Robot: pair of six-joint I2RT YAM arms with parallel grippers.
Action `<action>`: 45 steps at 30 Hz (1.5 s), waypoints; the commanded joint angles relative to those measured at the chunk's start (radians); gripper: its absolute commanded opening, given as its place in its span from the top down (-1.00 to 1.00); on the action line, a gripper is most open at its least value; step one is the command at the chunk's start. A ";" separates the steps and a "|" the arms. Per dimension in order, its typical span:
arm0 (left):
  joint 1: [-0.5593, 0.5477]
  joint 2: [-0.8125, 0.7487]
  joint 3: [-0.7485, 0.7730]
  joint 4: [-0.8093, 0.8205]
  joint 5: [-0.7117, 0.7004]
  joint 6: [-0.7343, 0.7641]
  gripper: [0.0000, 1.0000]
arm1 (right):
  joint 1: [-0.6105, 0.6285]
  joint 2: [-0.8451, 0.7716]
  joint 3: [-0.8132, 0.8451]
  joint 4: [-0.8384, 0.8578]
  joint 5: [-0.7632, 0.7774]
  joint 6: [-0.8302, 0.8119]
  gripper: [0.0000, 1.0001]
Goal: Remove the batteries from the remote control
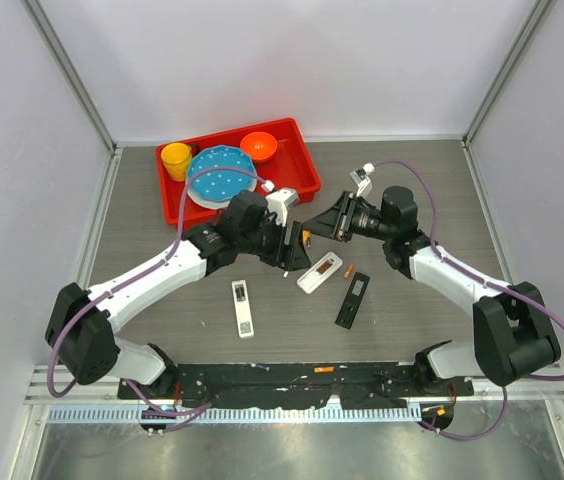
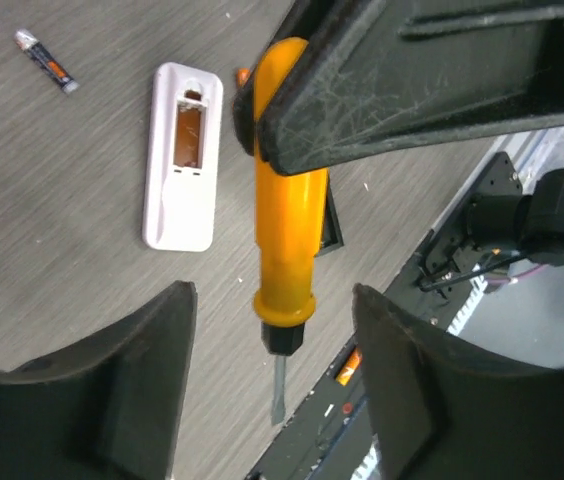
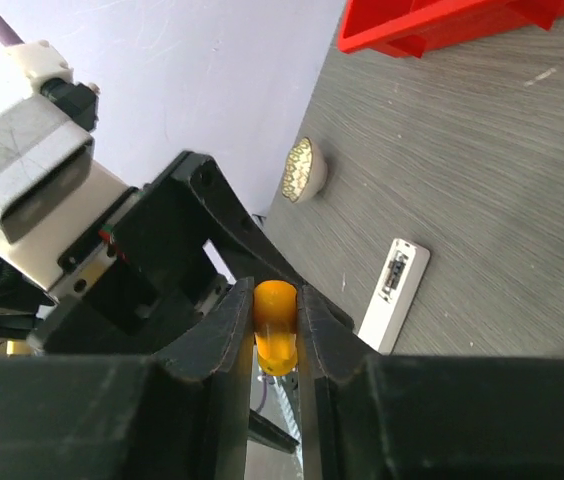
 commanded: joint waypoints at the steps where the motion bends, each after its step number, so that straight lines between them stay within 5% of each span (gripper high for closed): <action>1: 0.039 -0.076 -0.046 0.069 -0.056 -0.062 -0.64 | 0.006 -0.047 0.028 -0.145 0.065 -0.124 0.98; 4: 0.075 -0.113 -0.098 0.054 -0.120 -0.097 -0.99 | 0.008 -0.082 0.043 -0.277 0.159 -0.221 0.98; 12: 0.089 -0.096 -0.106 -0.239 -0.450 -0.129 -0.99 | 0.005 -0.105 0.074 -0.417 0.253 -0.335 0.98; 18: 0.089 0.010 -0.158 -0.301 -0.481 -0.183 -0.93 | 0.005 -0.116 0.059 -0.426 0.265 -0.347 0.98; 23: 0.088 0.051 -0.234 -0.241 -0.439 -0.214 -0.61 | 0.005 -0.128 0.049 -0.439 0.272 -0.358 0.98; 26: 0.083 0.083 -0.272 -0.208 -0.416 -0.208 -0.26 | 0.003 -0.130 0.045 -0.445 0.277 -0.367 0.98; 30: 0.060 0.122 -0.290 -0.176 -0.396 -0.183 0.51 | 0.000 -0.140 0.042 -0.449 0.283 -0.372 0.98; 33: 0.002 0.151 -0.251 -0.170 -0.407 -0.151 0.77 | -0.004 -0.145 0.037 -0.451 0.294 -0.375 0.98; 39: -0.171 0.206 -0.064 -0.175 -0.453 -0.018 0.95 | -0.018 -0.156 0.016 -0.451 0.305 -0.387 0.98; 45: -0.260 0.278 0.018 -0.138 -0.376 0.130 0.90 | -0.043 -0.171 -0.021 -0.449 0.326 -0.393 0.98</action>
